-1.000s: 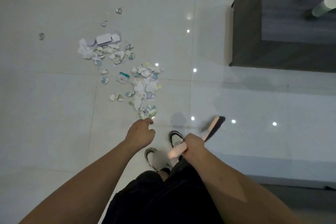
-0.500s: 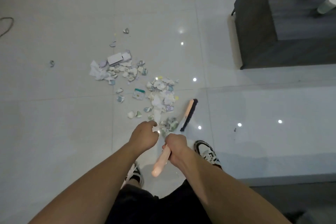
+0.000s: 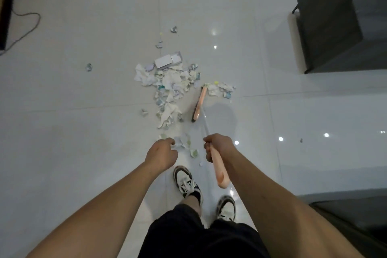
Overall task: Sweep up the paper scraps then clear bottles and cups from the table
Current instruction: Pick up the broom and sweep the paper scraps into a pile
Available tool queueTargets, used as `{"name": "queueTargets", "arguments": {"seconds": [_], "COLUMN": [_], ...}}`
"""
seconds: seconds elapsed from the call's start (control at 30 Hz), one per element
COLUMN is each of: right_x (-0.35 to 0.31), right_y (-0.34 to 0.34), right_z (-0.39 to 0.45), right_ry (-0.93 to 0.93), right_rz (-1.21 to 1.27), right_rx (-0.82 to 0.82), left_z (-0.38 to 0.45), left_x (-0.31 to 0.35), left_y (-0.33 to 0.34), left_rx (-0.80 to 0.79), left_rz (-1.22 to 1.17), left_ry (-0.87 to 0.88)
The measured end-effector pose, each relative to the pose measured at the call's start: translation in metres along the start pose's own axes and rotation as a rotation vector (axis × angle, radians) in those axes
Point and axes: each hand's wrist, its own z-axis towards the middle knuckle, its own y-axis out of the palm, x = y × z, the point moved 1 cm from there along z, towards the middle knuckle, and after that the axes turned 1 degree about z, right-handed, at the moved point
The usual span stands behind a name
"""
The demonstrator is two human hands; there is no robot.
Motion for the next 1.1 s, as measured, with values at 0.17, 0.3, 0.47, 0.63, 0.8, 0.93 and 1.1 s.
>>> {"name": "queueTargets", "arguments": {"seconds": [0.17,0.3,0.47,0.63,0.8,0.93,1.1], "right_x": [0.042,0.081,0.130,0.173,0.195,0.214,0.250], "right_y": [-0.043,-0.088,-0.113,-0.092,-0.076,-0.040,0.034], "right_z": [-0.015,-0.022,-0.022,-0.036,-0.057,-0.063,-0.058], "right_ry": [-0.078,-0.105,0.021,0.071,0.028,-0.057,-0.032], "right_rz": [0.007,0.078,0.255,0.128,0.206,0.145,0.243], "right_rx": [0.182,0.308,0.302,0.155,0.067,0.178,0.326], "left_z": [-0.014,-0.033,-0.074,-0.114,-0.124,-0.119,-0.100], "left_x": [-0.001,-0.001,-0.014,-0.040,-0.059,-0.083,-0.146], "left_y": [0.005,0.022,0.057,0.082,0.080,0.067,0.025], "left_rx": [-0.024,-0.043,-0.055,-0.069,-0.063,-0.069,-0.098], "left_rz": [0.005,0.014,0.104,0.133,0.157,0.146,0.186], "left_ry": [0.078,0.102,0.108,0.118,0.170,0.234,0.284]}}
